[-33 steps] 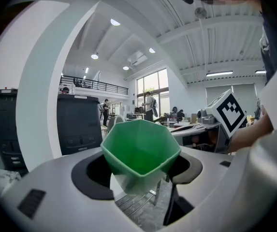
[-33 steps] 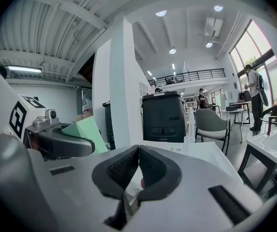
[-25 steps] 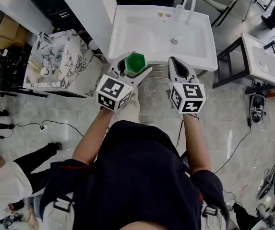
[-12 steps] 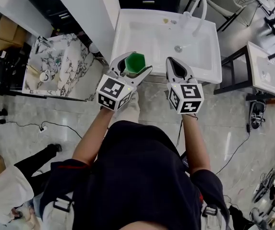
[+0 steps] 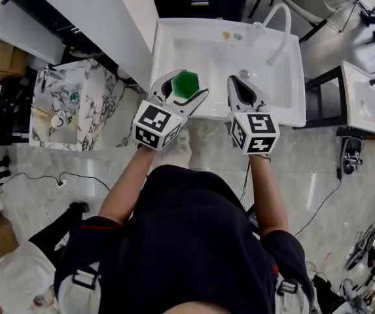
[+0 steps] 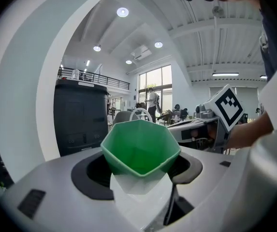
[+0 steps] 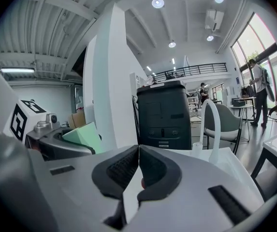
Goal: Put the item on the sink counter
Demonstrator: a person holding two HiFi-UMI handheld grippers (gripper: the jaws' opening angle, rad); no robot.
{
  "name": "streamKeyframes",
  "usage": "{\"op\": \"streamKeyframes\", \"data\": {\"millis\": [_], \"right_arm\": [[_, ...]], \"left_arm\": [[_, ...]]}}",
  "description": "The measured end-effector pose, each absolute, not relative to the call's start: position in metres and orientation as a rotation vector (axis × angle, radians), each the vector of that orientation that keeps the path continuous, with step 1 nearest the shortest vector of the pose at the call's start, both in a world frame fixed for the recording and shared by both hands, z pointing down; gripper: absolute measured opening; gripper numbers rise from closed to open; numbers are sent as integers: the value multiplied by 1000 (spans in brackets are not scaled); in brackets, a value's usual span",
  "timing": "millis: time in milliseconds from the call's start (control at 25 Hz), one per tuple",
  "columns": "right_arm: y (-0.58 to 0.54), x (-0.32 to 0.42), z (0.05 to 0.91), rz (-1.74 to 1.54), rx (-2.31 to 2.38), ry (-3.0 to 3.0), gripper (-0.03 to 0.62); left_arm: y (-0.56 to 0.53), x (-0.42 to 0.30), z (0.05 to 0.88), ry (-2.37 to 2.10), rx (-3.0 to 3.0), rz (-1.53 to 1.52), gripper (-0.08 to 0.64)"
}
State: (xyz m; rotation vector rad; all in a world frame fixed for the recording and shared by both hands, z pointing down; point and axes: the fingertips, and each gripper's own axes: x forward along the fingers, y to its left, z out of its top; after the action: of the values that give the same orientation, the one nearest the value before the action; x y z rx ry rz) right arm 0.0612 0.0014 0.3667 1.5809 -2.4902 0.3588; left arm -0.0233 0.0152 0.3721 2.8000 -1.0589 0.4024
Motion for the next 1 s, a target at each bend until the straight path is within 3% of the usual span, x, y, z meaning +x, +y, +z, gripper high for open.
{"op": "streamKeyframes", "data": {"millis": [1000], "right_arm": [[-137, 24, 386, 469, 1668, -2358, 34]], "left_arm": [[-132, -69, 391, -904, 2777, 396, 311]]}}
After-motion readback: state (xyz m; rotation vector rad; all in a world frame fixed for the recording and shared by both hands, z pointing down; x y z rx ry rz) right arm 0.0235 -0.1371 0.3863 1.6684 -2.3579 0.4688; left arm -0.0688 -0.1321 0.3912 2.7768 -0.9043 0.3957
